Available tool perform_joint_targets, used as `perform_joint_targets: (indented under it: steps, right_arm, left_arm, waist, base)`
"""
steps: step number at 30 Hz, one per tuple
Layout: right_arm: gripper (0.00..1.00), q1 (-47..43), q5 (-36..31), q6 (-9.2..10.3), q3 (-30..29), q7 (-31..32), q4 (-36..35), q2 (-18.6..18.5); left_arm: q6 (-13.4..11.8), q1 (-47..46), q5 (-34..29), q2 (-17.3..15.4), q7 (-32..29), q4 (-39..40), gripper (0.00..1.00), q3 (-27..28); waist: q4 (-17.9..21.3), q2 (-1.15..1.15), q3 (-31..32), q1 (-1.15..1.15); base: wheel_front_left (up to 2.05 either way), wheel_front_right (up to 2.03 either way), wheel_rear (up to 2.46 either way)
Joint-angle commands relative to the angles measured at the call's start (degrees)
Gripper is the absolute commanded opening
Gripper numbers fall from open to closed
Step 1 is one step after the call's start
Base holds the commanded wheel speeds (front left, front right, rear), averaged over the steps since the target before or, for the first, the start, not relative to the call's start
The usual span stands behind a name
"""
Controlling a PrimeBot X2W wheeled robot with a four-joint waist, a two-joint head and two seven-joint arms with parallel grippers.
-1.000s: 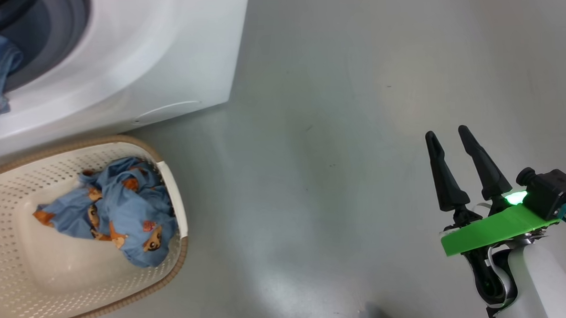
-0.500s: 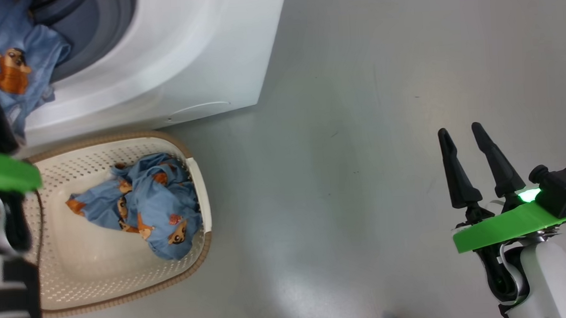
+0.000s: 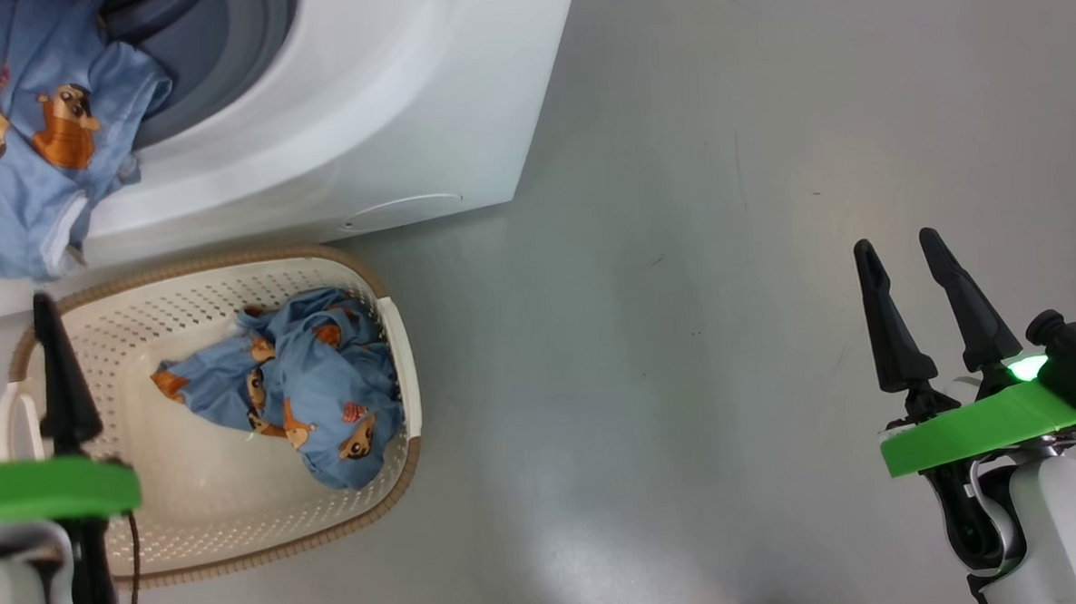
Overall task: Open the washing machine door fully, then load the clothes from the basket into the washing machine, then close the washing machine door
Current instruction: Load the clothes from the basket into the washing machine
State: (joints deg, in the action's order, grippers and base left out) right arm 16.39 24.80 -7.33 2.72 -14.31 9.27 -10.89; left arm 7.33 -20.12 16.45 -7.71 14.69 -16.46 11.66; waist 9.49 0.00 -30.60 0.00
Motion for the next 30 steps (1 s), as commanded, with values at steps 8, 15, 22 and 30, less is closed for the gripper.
perform_joint_targets:
  steps: [8,15,22,30]
  right_arm:
    - [1.00,-1.4,-0.2,-0.16,0.7,-0.7,-1.4,-0.8]
    - [1.00,-1.3,-0.2,-0.16,0.7,-0.7,-1.4,-0.7]
    - [1.00,-1.0,-0.2,-0.16,0.6,-0.7,-1.6,-0.4]
    - [1.00,-0.4,-0.3,-0.16,0.8,-0.7,-1.7,0.0]
  left_arm:
    - [0.2,7.2,-0.9,0.8,0.3,8.0,1.00,3.7]
    - [0.2,7.8,-0.9,1.2,0.3,8.9,1.00,3.8]
    - [0.2,5.6,-0.8,1.1,0.3,6.7,1.00,2.8]
    - [0.2,-0.6,-0.8,-0.1,0.3,0.2,1.00,1.2]
  waist:
    - [0.2,0.00,0.3,0.00]
    - [0.1,0.00,0.1,0.00]
    - [-0.1,0.00,-0.4,0.00]
    - [0.0,0.00,-1.1,0.00]
  base:
    - [0.00,0.00,0.00]
    - [0.00,0.00,0.00]
    - [0.00,0.00,0.00]
    - [0.00,0.00,0.00]
